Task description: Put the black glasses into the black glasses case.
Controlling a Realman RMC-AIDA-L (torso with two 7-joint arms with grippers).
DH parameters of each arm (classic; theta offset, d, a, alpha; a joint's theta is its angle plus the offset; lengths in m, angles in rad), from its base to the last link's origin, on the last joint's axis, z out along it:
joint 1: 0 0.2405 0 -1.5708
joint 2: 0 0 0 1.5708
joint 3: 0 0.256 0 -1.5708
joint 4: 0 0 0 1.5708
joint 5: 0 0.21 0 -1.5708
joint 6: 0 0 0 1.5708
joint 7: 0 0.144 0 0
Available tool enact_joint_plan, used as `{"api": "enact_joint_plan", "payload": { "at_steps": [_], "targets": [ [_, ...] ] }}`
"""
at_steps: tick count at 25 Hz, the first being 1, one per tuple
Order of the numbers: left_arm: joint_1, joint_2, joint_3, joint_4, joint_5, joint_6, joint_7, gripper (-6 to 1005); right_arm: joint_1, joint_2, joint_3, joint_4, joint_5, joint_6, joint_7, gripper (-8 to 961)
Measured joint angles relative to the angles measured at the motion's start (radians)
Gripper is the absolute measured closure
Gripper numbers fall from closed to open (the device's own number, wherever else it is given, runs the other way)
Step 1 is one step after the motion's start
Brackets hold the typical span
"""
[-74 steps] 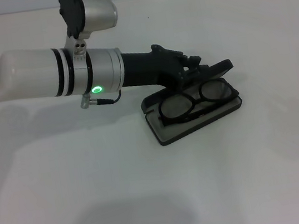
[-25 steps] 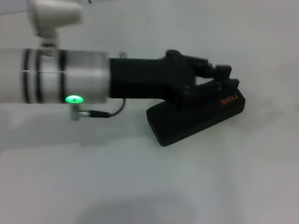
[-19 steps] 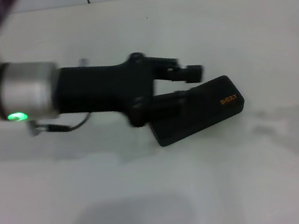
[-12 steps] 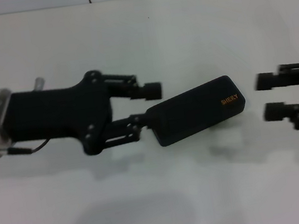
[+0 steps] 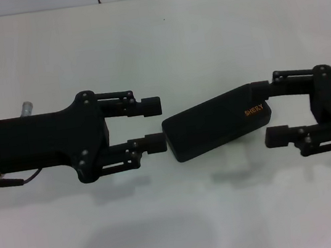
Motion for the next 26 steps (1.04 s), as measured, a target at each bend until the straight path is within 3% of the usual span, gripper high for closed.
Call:
{"api": "enact_joint_plan", "payload": {
  "at_steps": [6,13,18,26],
  "targets": [
    [-0.010,0.000,0.001,0.000,0.019,0.015,0.027,523,-0.001,0.000,-0.073,0.021,0.044,0.040,0.000,205],
    [-0.018,-0.013,-0.027,-0.047,0.018,0.016,0.028,453,0.005,0.000,-0.077,0.066,0.055,0.045,-0.006,205],
    [-0.017,-0.014,-0.021,-0.060,0.024,0.016,0.026,259,0.006,0.000,-0.078,0.085,0.058,0.034,-0.008,205],
    [-0.014,-0.015,-0.020,-0.060,0.048,0.016,0.038,259,0.001,0.000,-0.094,0.086,0.083,0.017,-0.009,205]
  ]
}}
